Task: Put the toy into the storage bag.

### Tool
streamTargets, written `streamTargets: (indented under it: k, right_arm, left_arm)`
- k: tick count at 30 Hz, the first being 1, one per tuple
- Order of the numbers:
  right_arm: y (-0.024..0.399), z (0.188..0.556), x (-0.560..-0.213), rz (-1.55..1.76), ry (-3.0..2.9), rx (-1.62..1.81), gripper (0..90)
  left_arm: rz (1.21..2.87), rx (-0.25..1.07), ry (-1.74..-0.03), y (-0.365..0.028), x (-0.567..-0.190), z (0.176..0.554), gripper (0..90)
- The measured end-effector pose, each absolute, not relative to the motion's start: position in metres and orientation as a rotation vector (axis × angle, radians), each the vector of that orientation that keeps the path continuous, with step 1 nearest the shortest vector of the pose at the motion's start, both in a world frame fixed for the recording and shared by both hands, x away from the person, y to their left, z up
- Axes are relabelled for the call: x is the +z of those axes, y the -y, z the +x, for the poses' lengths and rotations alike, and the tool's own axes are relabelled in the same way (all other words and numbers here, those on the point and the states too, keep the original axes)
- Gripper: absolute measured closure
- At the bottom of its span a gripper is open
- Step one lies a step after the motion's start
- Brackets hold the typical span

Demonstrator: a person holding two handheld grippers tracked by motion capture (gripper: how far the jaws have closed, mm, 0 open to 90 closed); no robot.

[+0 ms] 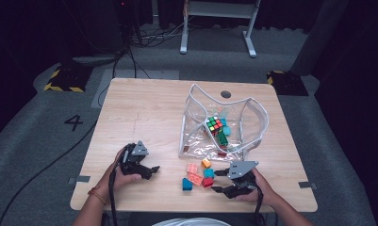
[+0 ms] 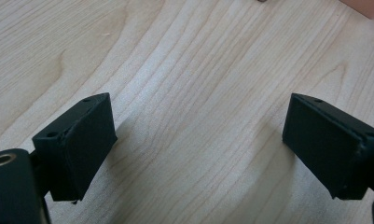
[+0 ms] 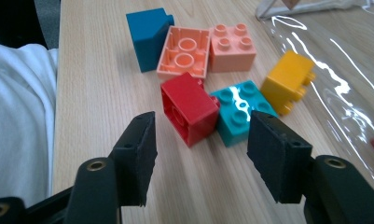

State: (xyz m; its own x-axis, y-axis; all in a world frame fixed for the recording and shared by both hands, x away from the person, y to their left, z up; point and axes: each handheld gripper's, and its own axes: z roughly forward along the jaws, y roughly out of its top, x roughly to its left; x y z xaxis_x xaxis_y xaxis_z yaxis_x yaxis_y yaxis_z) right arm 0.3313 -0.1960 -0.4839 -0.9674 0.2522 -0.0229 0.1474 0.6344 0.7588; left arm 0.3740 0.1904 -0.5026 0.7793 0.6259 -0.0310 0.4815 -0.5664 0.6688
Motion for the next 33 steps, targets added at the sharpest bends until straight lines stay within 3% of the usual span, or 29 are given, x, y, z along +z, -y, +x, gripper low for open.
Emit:
streamTargets:
  k: [9, 23, 33]
  right_arm:
    - [0.172, 0.329, -0.484, 0.259, -2.726, 1.221, 45.9]
    - [0.165, 0.327, -0.489, 0.184, -2.754, 1.164, 67.0]
    - [0.182, 0.326, -0.483, 0.176, -2.752, 1.186, 67.9]
  left_arm:
    - [2.284, 0.273, -0.819, -0.190, -0.503, 0.374, 9.5]
    - [2.284, 0.273, -0.819, -0.190, -0.503, 0.374, 9.5]
    - [2.285, 0.275, -0.819, -0.190, -0.503, 0.374, 9.5]
